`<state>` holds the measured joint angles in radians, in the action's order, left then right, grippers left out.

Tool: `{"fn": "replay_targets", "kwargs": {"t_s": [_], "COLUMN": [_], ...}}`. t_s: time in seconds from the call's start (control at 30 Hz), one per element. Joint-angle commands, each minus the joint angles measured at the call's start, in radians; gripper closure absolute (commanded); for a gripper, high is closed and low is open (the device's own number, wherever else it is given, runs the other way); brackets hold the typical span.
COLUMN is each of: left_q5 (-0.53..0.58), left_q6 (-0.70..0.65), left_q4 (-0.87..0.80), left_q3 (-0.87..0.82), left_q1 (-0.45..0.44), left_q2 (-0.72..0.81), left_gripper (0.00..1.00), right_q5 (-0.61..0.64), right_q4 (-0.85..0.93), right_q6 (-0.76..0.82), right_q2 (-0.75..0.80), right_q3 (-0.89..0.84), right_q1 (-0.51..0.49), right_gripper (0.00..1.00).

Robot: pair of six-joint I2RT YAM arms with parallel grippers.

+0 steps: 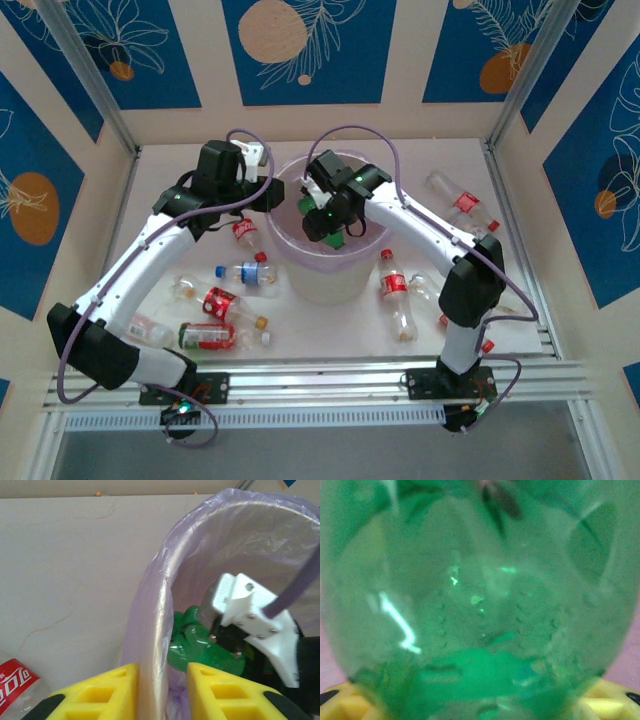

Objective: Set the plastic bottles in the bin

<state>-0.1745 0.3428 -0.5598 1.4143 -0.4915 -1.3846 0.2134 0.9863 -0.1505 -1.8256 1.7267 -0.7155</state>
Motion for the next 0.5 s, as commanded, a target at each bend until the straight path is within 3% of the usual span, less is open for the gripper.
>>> {"fn": "replay_targets", "kwargs": {"t_s": [0.0, 0.47], "left_q5": [0.021, 0.026], "left_q6": [-0.001, 0.006], "left_q4": [-0.009, -0.002], "left_q3": [-0.005, -0.005], "left_q1": [-0.006, -0.009], "left_q2": [-0.01, -0.007], "left_gripper": [0.7, 0.72], "right_q5": [-0.037, -0.063], "right_q4": [-0.045, -0.089], "right_q6": [0.021, 0.032], "right_q2": [-0.029, -0.156], "right_q3": [-0.026, -0.057], "right_q1": [0.005, 0.026], "right_gripper": [0.49, 0.45]}}
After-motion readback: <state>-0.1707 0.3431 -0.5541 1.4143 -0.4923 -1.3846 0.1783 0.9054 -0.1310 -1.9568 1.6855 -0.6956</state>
